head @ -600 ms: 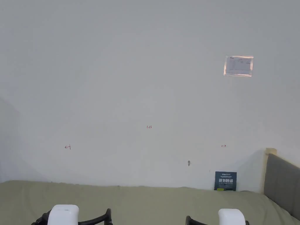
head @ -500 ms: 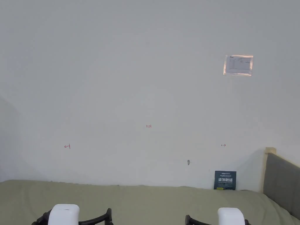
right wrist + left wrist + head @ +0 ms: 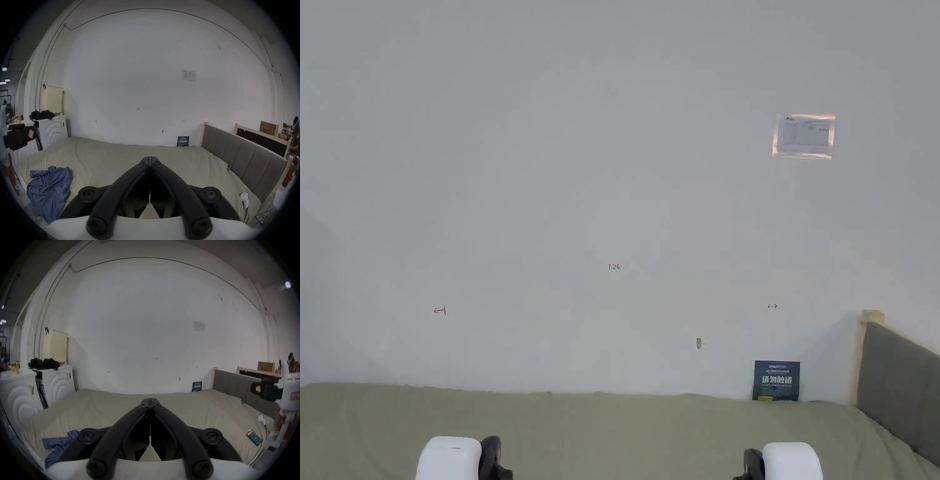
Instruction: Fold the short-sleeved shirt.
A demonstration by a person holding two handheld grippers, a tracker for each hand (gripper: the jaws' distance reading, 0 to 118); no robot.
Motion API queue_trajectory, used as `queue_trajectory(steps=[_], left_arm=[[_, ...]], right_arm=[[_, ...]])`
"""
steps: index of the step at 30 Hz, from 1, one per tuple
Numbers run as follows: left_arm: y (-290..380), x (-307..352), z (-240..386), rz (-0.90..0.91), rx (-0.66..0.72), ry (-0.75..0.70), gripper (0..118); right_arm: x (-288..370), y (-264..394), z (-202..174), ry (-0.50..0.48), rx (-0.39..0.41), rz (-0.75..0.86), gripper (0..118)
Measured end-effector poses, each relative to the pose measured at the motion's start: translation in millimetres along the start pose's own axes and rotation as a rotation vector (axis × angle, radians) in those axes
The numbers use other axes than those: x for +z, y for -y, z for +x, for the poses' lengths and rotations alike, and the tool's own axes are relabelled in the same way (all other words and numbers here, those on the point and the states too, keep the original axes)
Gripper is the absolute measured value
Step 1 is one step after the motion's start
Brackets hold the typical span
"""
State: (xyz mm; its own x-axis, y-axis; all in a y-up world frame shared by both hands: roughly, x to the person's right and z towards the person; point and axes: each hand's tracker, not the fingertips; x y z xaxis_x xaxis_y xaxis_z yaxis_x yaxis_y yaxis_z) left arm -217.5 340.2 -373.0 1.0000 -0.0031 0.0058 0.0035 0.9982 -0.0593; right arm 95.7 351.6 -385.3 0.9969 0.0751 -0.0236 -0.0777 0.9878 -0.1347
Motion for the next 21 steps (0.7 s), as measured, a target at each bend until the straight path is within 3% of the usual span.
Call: queue_trajectory(steps=[5,10,15,21], left_arm=[[-1.9,-1.0,-2.1,0.038,0.053,0.016,0],[-1.9,-7.7,-4.5,0.025,0.04,0.006,0],[2.5,-4.7,-29.3,0.019,0.055,-0.053,0],[1.1,30.9,-95.3,0.025,0.022,-0.261,1]], right_arm=[[-2.8,0.8,7.3,-0.014,-0.028,-0.002,0],[1.0,-3.9,-1.3,-0.049,-0.002,0.002,0],[-3.3,-9.3,-42.5,-0.133,0.046,0.021,0],[-6.8,-18.8,-131.3,-0.341,0.019,0.027,0]])
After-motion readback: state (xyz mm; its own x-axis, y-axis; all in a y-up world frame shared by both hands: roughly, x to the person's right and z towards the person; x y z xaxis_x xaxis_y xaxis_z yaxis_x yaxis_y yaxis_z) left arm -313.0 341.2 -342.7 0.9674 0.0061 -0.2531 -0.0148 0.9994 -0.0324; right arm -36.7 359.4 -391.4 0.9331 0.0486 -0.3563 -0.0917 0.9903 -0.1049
